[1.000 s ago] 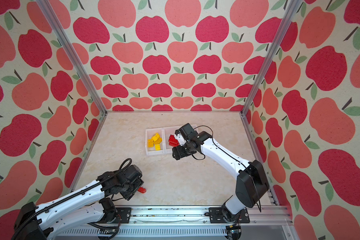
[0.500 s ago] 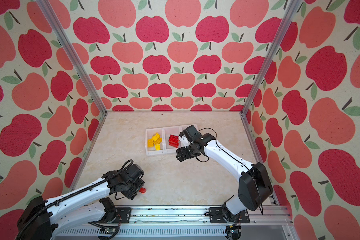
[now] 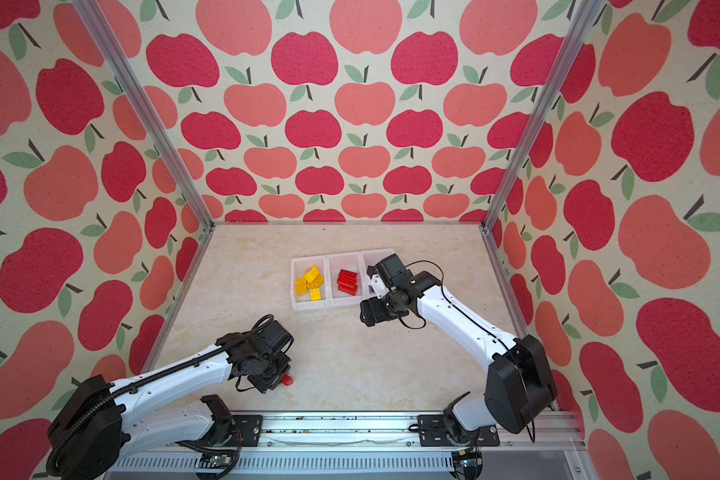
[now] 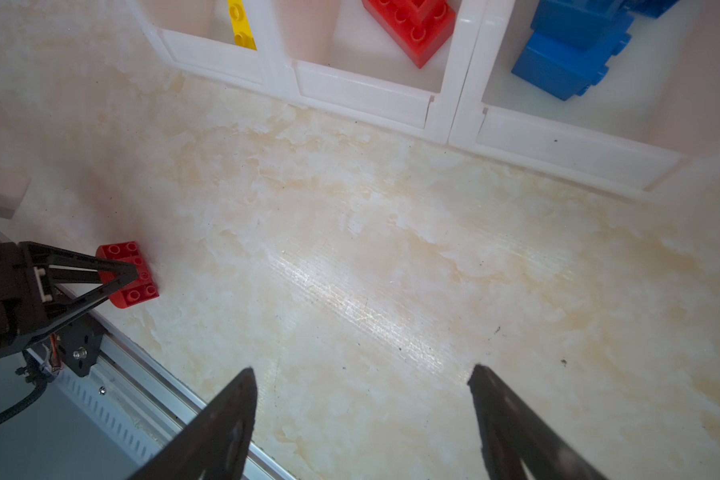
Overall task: Sort the legos into containers by color
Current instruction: 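Close the left gripper on the red curved brick, then lift the red curved brick and carry it over the red-brick bin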
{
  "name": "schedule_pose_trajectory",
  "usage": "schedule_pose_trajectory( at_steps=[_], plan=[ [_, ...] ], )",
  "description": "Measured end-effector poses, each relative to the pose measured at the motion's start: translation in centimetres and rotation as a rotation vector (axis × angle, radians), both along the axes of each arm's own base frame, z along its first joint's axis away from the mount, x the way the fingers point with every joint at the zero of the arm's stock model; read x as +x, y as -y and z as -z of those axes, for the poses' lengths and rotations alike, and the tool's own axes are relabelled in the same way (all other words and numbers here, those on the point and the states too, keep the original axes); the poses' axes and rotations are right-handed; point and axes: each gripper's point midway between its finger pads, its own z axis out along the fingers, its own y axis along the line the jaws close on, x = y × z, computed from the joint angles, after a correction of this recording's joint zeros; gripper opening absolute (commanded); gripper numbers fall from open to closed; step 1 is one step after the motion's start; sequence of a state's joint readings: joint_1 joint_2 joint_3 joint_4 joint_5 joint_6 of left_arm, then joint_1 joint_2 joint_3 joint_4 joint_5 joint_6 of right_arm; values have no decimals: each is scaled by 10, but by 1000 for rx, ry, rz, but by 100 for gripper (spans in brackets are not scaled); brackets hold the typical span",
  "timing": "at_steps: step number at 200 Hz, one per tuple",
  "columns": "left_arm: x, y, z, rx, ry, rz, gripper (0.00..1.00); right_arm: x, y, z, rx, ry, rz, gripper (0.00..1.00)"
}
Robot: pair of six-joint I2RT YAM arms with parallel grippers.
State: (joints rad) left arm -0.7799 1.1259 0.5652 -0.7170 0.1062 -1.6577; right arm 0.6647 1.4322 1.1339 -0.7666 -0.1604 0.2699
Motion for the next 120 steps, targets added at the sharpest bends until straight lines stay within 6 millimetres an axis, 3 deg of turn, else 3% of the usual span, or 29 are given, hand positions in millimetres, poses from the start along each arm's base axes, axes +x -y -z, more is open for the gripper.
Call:
schedule_pose_trajectory(
  at_steps=[66,120],
  plan=[
    [22,11,-22,14,14,61,12,-10,14,6,10,-20,40,84],
    [66,46,-56,22,66,213,8,-21,36,19,12,-52,112,91]
  ],
)
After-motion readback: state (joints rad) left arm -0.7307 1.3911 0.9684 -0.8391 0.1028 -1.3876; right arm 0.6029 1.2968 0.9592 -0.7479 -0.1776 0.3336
